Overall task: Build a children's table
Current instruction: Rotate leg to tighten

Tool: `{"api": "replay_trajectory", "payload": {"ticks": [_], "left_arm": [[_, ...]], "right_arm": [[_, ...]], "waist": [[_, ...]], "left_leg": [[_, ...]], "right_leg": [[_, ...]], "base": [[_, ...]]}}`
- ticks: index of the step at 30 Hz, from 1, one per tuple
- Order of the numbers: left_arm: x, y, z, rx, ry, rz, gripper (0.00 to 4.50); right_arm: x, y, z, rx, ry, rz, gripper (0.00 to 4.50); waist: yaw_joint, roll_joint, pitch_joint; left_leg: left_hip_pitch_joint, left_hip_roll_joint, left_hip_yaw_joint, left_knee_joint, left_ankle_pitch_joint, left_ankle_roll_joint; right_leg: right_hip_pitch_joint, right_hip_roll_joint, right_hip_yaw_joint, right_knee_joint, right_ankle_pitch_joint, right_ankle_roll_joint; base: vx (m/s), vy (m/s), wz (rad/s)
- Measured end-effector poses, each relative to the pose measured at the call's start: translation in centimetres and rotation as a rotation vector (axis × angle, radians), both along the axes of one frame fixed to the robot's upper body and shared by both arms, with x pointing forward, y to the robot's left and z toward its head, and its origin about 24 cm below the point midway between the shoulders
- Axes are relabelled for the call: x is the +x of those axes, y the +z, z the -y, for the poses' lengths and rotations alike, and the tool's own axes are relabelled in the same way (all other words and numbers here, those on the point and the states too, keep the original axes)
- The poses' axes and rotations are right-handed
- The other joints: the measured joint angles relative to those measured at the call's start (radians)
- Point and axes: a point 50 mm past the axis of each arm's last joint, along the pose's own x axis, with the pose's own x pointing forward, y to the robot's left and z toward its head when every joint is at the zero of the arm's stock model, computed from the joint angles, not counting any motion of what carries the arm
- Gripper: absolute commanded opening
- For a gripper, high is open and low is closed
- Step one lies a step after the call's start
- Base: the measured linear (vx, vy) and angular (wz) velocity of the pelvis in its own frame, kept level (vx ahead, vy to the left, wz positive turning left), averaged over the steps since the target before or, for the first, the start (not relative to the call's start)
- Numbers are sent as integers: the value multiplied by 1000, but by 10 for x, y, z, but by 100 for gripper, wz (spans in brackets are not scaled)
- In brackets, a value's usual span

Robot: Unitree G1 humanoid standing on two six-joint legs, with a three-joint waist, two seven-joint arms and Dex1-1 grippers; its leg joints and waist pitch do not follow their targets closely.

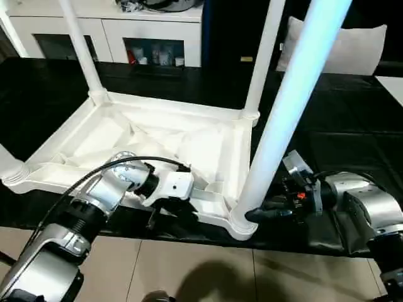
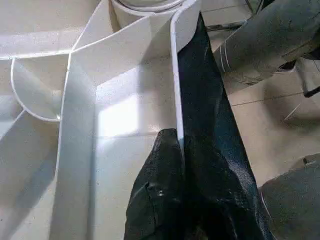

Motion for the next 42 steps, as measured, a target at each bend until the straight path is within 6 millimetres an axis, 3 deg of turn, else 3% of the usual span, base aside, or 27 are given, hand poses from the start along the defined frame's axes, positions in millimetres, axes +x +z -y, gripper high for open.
{"api": "replay_trajectory", "payload": {"ticks": [8,12,19,22,24,25,29,31,34,36,42], "left_arm": [[-1,-1,2,-39,49,-68,0],[5,-3,0,-49,184,-88,0],[24,-8,14,-111,529,-46,0],[29,-9,27,-133,616,-23,0],[33,-9,35,-137,657,-1,0],[34,-9,39,-139,678,11,0],[38,-7,46,-132,704,33,0],[39,-6,48,-136,705,36,0],[39,-6,49,-140,696,42,0],[38,-6,50,-143,672,51,0],[34,-5,37,-133,559,69,0]], "right_arm": [[-4,-1,0,11,-11,-11,212],[-1,-8,-6,41,-164,10,207],[37,-14,-29,34,-729,85,197],[46,-13,-39,8,-915,105,197],[50,-13,-44,-1,-1014,116,197],[52,-14,-46,-8,-1055,125,251],[55,-14,-50,1,-1116,145,270],[55,-13,-48,14,-1124,141,303],[52,-12,-46,27,-1102,153,310],[50,-12,-39,27,-1069,162,343],[38,-10,-16,30,-835,196,401]], "waist": [[2,0,0],[-4,0,0],[-89,-3,2],[-110,-3,2],[-112,-3,2],[-110,-2,2],[-103,-1,1],[-98,-1,1],[-91,0,1],[-84,1,2],[-73,1,2]], "left_leg": [[0,0,0,1,0,0],[2,0,0,2,0,0],[7,0,-1,4,1,-1],[9,0,-1,3,1,-1],[8,0,-1,2,1,-1],[8,-1,-1,1,1,-1],[8,-3,-1,-2,1,-1],[8,-3,-1,-4,0,0],[8,-4,-1,-6,0,0],[9,-3,-1,-8,0,0],[7,-3,-1,-11,0,0]], "right_leg": [[0,0,0,0,0,0],[2,0,0,2,0,2],[2,-1,-3,-4,-1,4],[1,-1,-5,-9,-1,4],[1,-1,-5,-10,-1,4],[2,-1,-5,-12,-1,4],[2,-1,-3,-12,0,3],[2,-1,-2,-12,4,2],[1,-1,-1,-13,11,2],[1,-1,-2,-13,11,3],[1,0,-3,-17,12,-1]], "base": [[0,0,0],[0,0,0],[0,0,0],[0,0,0],[0,0,0],[0,0,0],[0,0,0],[0,0,0],[0,0,0],[0,0,0],[0,0,0]]}}
